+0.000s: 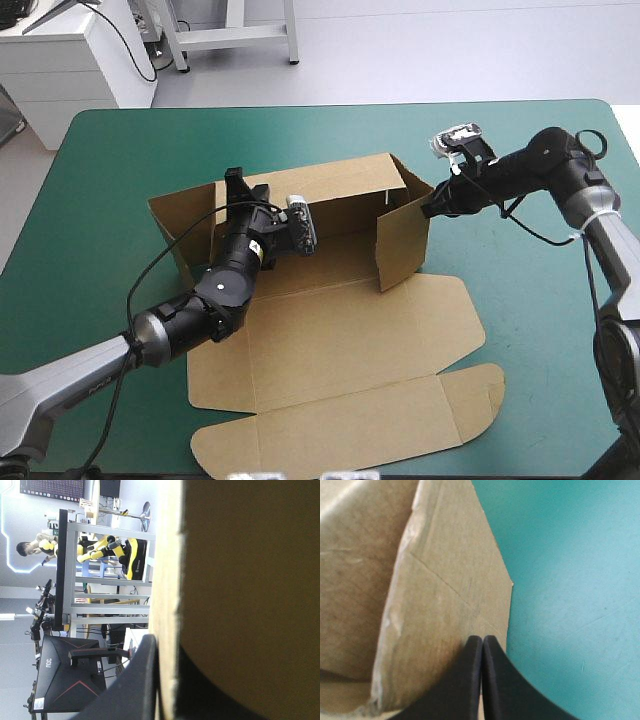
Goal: Fold the box
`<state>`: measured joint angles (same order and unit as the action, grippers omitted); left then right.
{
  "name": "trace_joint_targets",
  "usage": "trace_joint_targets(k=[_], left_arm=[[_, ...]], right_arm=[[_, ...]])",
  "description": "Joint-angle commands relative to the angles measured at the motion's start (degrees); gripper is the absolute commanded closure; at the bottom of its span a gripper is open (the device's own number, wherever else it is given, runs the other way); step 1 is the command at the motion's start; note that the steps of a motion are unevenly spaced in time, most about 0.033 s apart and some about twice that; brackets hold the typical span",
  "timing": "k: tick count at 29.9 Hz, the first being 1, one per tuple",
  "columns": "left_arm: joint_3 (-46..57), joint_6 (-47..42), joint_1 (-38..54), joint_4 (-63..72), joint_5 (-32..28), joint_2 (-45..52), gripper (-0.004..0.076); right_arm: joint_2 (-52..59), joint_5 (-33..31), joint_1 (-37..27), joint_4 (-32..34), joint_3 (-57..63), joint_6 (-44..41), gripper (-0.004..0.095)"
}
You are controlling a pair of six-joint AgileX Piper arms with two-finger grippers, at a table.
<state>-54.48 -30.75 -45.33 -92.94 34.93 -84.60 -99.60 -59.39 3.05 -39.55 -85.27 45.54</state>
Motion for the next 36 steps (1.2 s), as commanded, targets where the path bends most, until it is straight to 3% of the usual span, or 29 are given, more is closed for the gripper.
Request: trace_joint_targets(k=[1, 10, 19, 21, 24, 29, 31, 36], left_arm=[[-1.1, -0.8, -0.2, 1.0, 1.6, 1.4, 0.0731], [-1.1, -0.8, -0.2, 1.0, 0.9, 1.4, 0.0731], [-1.1, -0.5, -0.2, 0.5, 1.0, 1.4, 0.0731], [-1.1, -0.5, -0.2, 0.4, 1.0, 1.4, 0.0731], [-1.1, -0.5, -0.2, -0.3, 1.0, 1.4, 0.0731], [-1.1, -0.9, -0.2, -1.1, 1.0, 1.4, 0.0731], [-1.1, -0.7, -0.2, -1.0, 1.0, 1.4, 0.0731], [-1.1, -0.7, -0.2, -1.0, 0.9, 1.4, 0.0731]], right_arm=[[4.9, 3.6, 0.1, -3.3, 2.2, 4.2, 0.0919], [8.1, 15.6, 3.8, -4.7, 13.8, 15.6, 0.0918], [9.1, 17.0, 6.0, -2.0, 14.0, 16.6, 0.0902], [9.7, 15.9, 6.0, 1.2, 14.0, 16.5, 0.0845], [10.2, 13.2, 6.0, 4.5, 14.0, 16.5, 0.0669], [9.9, 12.4, 6.0, -0.8, 14.0, 21.4, 0.0368], [9.8, 13.5, 6.2, -4.1, 14.0, 24.4, 0.0319], [9.8, 16.8, 7.8, -6.2, 14.0, 26.5, 0.0314]])
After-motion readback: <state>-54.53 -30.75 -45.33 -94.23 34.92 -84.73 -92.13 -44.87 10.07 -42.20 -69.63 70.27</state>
